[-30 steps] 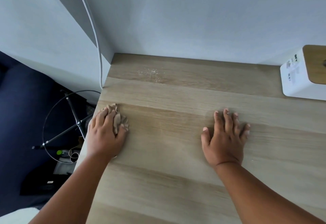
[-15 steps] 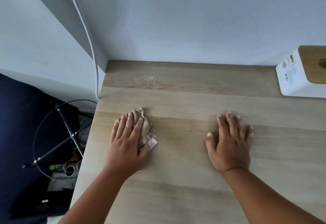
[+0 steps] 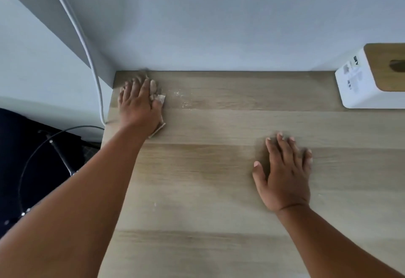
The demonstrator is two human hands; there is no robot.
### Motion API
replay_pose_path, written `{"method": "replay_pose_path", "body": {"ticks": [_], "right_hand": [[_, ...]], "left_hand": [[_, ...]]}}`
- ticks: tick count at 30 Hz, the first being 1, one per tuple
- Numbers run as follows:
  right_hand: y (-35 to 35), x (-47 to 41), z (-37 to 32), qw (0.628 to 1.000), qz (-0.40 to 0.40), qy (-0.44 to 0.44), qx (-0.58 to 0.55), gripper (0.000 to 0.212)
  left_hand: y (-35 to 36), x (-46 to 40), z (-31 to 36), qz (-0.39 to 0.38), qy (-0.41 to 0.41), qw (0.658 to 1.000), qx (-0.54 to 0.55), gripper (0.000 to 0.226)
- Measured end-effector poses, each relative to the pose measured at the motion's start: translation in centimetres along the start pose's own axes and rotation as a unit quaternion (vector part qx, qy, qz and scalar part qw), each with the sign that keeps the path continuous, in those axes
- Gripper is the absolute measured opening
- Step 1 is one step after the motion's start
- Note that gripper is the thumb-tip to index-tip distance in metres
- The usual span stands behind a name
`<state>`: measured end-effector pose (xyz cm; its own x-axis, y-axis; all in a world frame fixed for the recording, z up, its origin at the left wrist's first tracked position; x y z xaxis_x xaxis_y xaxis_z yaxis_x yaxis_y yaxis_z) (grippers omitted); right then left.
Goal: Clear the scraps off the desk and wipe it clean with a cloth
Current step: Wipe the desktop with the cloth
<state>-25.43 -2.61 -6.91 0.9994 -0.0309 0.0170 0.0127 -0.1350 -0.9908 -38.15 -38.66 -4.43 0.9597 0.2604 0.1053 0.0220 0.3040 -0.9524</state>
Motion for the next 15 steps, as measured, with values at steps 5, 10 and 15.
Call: {"method": "replay_pose_path", "body": {"ticks": [5,10,15], "right_hand": [[-0.3,0.1,-0.1,1.0,0.011,-0.002,0.0,0.073],[-0.5,0.0,-0.2,1.0,0.02,-0.004,-0.006,0.073],[-0.4,0.1,-0.1,1.0,0.009,-0.006,-0.002,0.074]], "left_hand": [[1.4,1.7,4.2,-0.047,0.176,0.983,-0.027,0.08],[1.0,6.0,0.1,-0.049,0.198,0.979,-0.017,0.067],[-0.6,4.2,-3.9,-0.007,0.035,0.999,-0.02,0.074]]}}
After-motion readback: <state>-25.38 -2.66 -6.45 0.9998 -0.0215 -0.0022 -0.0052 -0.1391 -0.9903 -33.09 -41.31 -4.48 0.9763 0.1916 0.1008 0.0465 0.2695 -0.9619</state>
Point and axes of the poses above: each hand's wrist, its own x-axis away from the middle knuckle, its own y-axis out of the palm, z = x × y, the point moved 2 cm from there along -x, towards the middle knuckle
